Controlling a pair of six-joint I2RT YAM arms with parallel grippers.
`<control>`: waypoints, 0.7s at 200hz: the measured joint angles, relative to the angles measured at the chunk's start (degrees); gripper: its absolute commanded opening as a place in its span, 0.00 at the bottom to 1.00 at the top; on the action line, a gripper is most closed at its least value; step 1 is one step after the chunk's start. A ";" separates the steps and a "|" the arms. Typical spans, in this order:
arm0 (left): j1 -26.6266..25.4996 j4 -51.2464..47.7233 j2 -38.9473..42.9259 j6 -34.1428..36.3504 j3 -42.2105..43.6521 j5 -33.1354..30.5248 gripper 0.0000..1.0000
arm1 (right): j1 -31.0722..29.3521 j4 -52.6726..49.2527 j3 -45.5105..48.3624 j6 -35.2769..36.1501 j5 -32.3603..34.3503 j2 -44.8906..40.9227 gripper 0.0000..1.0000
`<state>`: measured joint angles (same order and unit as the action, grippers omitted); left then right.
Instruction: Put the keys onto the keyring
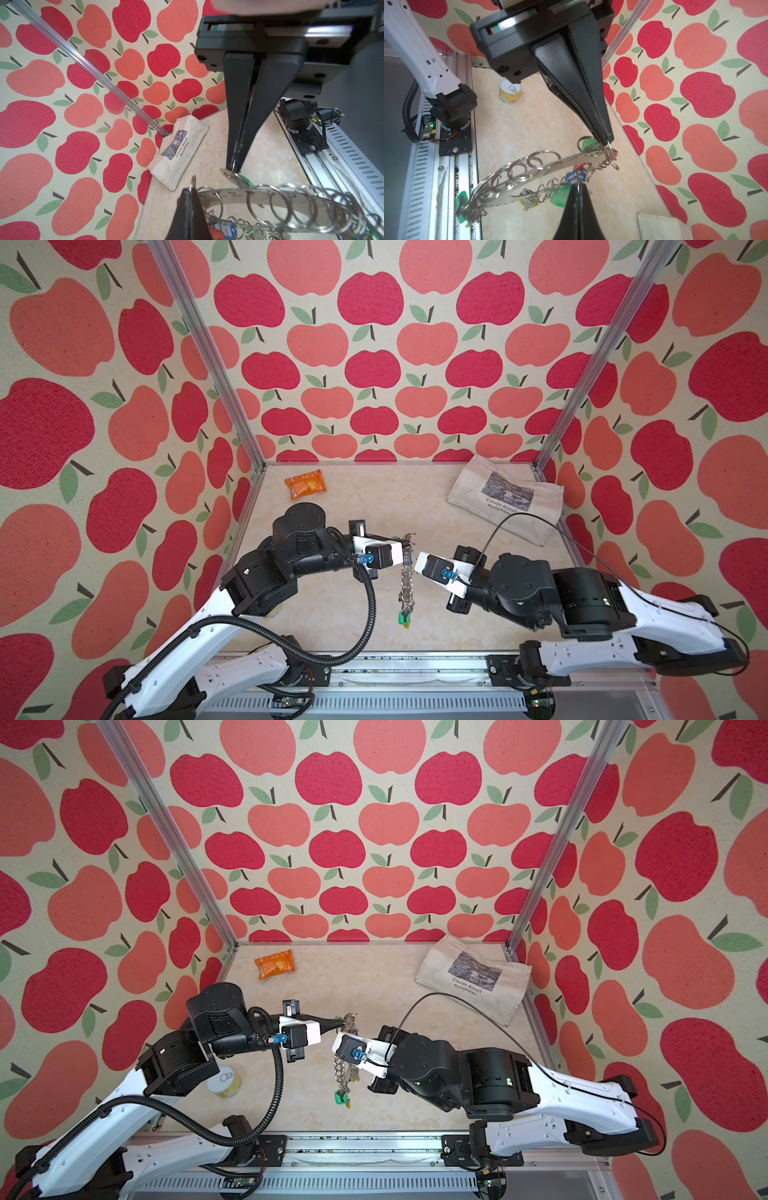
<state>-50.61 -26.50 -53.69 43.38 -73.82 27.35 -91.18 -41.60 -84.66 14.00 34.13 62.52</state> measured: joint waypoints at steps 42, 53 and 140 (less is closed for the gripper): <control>-0.04 -1.14 -0.37 0.02 -0.02 0.11 0.00 | 0.00 1.14 -1.05 2.97 2.14 0.61 0.00; -0.07 -1.33 -0.37 0.02 -0.04 0.13 0.00 | -0.02 1.38 -1.27 3.72 2.56 0.61 0.00; -0.59 -2.01 -0.83 0.02 -1.18 0.17 0.00 | -0.33 1.70 -1.55 5.92 4.63 0.74 0.00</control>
<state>-51.20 -28.51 -54.52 43.40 -75.00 27.53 -91.50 -39.90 -86.21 19.92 38.76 63.26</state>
